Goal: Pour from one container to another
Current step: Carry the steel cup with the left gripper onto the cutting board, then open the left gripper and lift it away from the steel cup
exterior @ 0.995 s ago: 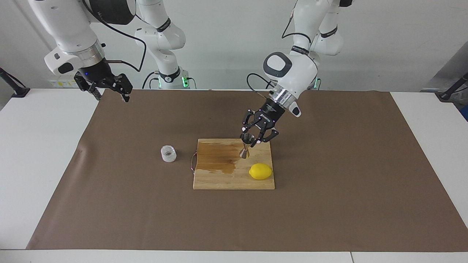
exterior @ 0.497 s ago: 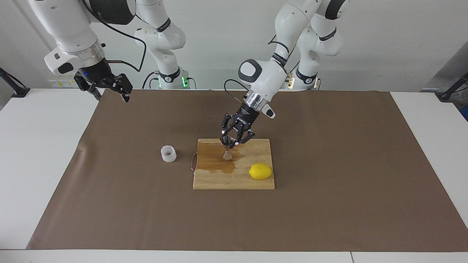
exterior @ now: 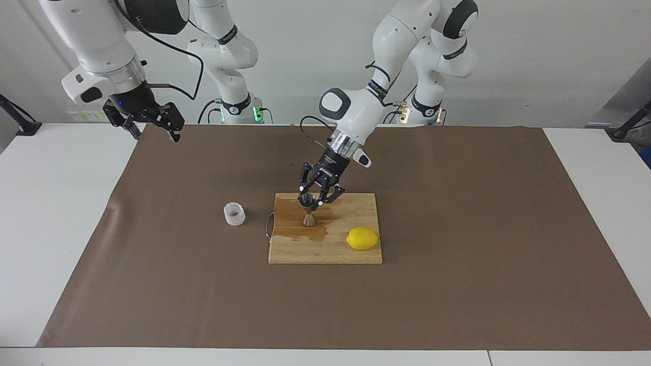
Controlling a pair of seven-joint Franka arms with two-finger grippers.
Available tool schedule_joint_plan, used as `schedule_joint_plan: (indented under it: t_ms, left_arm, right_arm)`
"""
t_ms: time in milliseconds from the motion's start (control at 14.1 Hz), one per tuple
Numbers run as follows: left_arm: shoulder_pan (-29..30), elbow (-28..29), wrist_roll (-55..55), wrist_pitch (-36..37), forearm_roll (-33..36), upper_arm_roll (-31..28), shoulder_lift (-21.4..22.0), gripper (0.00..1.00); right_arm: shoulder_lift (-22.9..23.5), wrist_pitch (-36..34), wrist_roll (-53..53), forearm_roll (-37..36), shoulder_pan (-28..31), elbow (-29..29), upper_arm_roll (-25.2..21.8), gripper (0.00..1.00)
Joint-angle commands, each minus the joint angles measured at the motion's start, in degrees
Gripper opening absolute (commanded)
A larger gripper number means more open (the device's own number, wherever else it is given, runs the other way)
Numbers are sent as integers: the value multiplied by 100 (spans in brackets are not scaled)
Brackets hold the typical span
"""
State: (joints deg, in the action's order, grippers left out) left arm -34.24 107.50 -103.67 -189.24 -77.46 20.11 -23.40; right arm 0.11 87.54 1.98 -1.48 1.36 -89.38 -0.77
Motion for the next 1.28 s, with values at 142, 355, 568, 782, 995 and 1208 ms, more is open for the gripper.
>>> schedule_joint_plan:
  t_ms: [142,355,568,782,995,1208]
  left_arm:
    - [-13,-106,-66,-157,47,28,-129,12]
    - [-4,-89,-66,-157,38,36,-138,25]
    - [5,-71,-66,-157,30,28,-130,45]
    - [14,-71,-66,-157,30,28,-130,90]
    - [14,-71,-48,-174,47,28,-69,100]
    - [23,-36,-39,-131,30,28,238,100]
  right_arm:
    - [-108,-61,4,77,66,-97,42,100]
    - [-108,-61,13,77,66,-97,42,100]
    - [-108,-61,13,77,66,-97,33,100]
    - [-108,-61,4,68,66,-97,42,100]
    - [-108,-61,4,77,66,-97,42,100]
    - [-108,-61,13,77,66,-97,33,100]
